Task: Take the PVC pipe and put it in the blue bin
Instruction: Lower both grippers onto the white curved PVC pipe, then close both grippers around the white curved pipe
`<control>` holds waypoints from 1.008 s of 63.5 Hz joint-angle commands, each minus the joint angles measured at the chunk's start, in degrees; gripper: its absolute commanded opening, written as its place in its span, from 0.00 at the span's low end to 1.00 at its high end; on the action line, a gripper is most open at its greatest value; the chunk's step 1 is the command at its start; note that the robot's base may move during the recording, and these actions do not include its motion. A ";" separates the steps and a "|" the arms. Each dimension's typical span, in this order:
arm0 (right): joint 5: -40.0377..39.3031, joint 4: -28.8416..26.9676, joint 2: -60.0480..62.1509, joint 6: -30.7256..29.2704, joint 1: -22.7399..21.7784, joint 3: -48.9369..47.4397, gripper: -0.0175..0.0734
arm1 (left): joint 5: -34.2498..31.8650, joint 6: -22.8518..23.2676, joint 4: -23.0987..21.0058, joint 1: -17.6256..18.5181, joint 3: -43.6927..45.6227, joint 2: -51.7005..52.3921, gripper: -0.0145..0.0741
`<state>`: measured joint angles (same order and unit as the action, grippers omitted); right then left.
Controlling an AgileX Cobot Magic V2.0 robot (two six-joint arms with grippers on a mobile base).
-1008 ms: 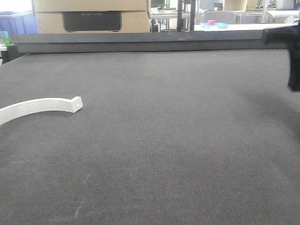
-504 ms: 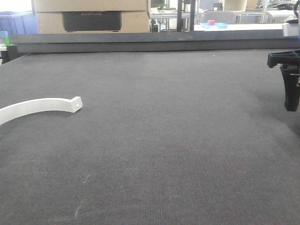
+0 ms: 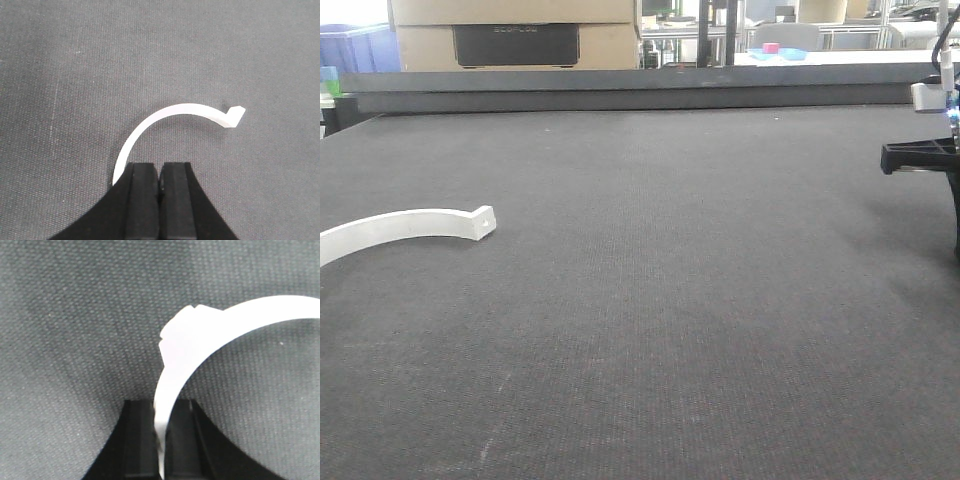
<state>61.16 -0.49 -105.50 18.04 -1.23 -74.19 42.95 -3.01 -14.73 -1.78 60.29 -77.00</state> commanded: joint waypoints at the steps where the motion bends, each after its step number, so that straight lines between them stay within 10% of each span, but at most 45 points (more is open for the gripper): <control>1: -0.36 1.30 0.44 -2.90 -0.31 -0.52 0.01 | 0.34 0.97 -0.55 0.34 0.53 0.01 0.04; 22: 1.41 1.30 10.21 -8.57 5.24 -0.52 0.01 | 18.09 6.11 4.95 0.57 9.57 -5.79 0.04; 47: 1.00 1.20 18.91 -8.72 9.25 -0.52 0.01 | 18.31 7.84 11.58 2.47 13.13 -21.13 0.05; 64: 1.48 0.85 18.80 -8.72 9.25 -0.42 0.01 | 16.95 8.53 14.16 3.88 13.13 -23.90 0.46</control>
<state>62.56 0.00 -87.34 9.65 8.10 -74.28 60.54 4.61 -0.65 1.59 72.92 -100.74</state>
